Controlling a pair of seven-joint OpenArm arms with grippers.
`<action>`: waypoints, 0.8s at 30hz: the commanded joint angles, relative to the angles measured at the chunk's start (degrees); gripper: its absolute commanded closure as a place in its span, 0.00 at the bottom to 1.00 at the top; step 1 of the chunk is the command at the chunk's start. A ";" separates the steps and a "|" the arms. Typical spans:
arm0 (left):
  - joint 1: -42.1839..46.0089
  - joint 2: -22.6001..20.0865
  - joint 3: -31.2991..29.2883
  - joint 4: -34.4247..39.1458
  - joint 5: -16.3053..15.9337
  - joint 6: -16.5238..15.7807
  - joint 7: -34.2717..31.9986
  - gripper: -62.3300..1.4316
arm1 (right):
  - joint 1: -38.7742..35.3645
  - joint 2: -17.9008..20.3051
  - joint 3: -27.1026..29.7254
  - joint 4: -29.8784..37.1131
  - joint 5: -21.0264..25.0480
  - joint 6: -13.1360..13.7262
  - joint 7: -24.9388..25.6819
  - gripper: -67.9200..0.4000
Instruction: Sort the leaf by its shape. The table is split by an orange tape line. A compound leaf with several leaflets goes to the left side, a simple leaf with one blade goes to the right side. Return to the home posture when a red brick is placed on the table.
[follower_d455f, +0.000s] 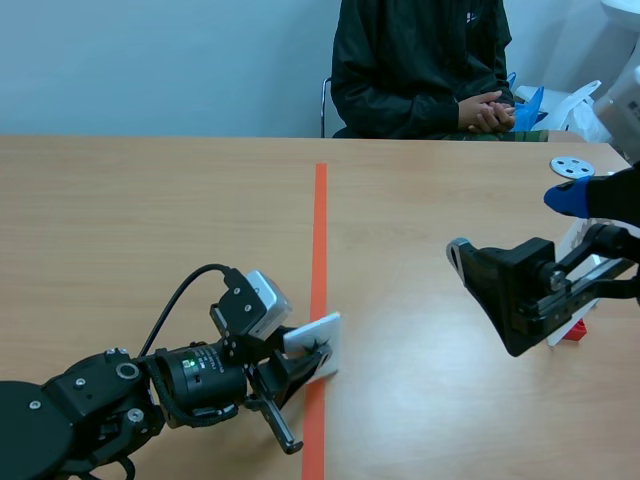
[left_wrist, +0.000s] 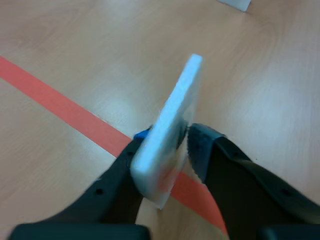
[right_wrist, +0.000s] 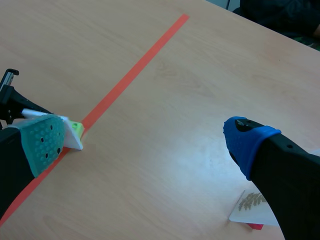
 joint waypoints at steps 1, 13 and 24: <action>-0.28 0.04 -0.24 1.20 -0.55 -0.31 -1.16 0.91 | 0.66 0.48 0.76 0.07 0.63 -0.22 0.42 0.00; 2.23 -4.46 -5.99 12.87 -1.68 -0.79 4.04 0.92 | 0.66 0.48 0.76 0.07 0.63 -0.22 0.44 0.00; 4.63 -9.20 -25.66 18.58 -13.00 -0.48 11.30 0.92 | 0.68 0.48 0.76 0.07 0.63 -0.22 0.44 0.00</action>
